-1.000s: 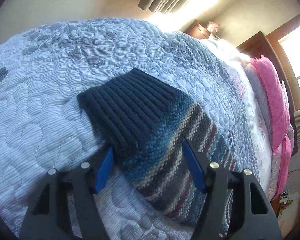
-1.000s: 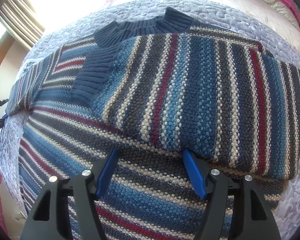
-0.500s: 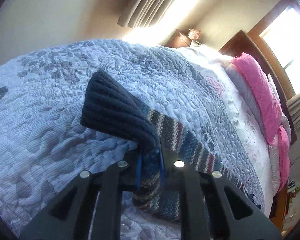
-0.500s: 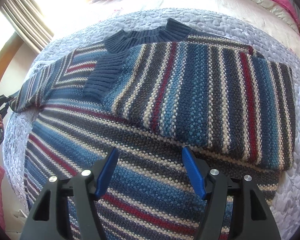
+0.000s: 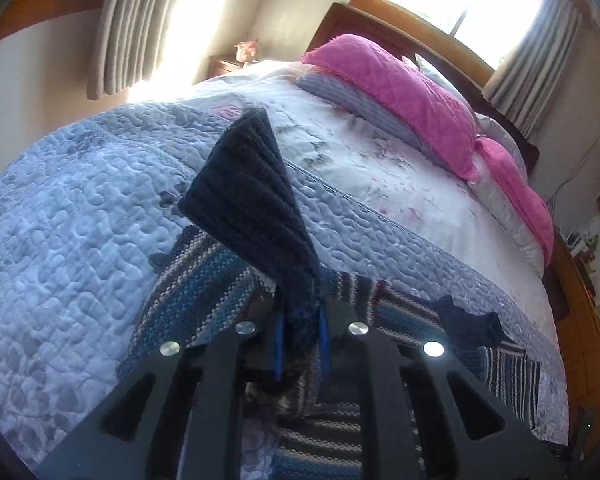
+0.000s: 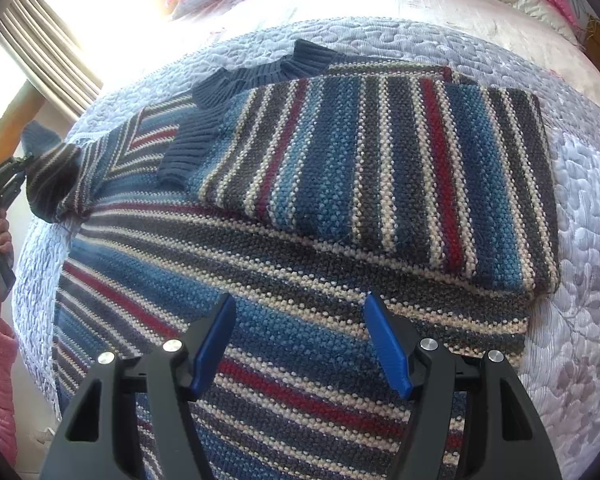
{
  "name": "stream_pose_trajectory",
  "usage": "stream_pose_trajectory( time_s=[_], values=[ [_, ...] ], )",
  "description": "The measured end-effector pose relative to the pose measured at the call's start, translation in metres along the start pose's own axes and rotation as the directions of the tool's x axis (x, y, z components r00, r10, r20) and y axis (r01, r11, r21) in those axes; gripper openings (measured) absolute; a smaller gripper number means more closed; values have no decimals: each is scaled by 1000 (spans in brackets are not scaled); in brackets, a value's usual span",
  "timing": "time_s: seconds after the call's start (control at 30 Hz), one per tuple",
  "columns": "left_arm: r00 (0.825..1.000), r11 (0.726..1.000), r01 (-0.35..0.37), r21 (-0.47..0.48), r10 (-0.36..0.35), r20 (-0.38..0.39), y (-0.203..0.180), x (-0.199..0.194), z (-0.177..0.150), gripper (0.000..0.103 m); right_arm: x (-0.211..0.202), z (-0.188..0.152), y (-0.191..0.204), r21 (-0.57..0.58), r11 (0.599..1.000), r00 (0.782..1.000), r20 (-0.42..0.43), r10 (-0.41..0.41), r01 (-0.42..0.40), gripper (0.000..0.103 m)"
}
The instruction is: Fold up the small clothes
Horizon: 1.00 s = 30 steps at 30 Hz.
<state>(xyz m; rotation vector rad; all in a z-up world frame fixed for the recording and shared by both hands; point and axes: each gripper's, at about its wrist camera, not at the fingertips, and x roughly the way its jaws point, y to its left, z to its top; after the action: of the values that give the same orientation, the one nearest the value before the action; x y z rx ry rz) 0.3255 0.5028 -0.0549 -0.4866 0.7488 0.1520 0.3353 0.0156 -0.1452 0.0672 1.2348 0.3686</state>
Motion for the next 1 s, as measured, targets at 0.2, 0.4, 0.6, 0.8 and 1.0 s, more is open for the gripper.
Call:
stream_pose_trajectory(
  time_s=[0.2, 0.4, 0.6, 0.8, 1.0],
  values=[
    [995, 997, 70, 36, -67, -75, -55, 36, -32, 12, -4, -13, -12, 18, 1000, 1000, -1, 12, -12, 67],
    [990, 992, 95, 81, -86, -110, -99, 58, -57, 12, -7, -23, -31, 53, 998, 1000, 5, 14, -15, 67],
    [974, 950, 135, 281, -75, -214, -146, 80, -89, 24, -7, -28, -41, 68, 997, 999, 9, 37, -37, 67],
    [916, 857, 336, 391, -200, -348, -165, 76, -111, 47, -6, -31, -50, 100, 993, 998, 7, 68, -68, 67],
    [948, 925, 253, 283, -178, -266, -121, 53, -85, 54, -9, -26, -40, 72, 996, 999, 10, 46, -47, 67]
  ],
)
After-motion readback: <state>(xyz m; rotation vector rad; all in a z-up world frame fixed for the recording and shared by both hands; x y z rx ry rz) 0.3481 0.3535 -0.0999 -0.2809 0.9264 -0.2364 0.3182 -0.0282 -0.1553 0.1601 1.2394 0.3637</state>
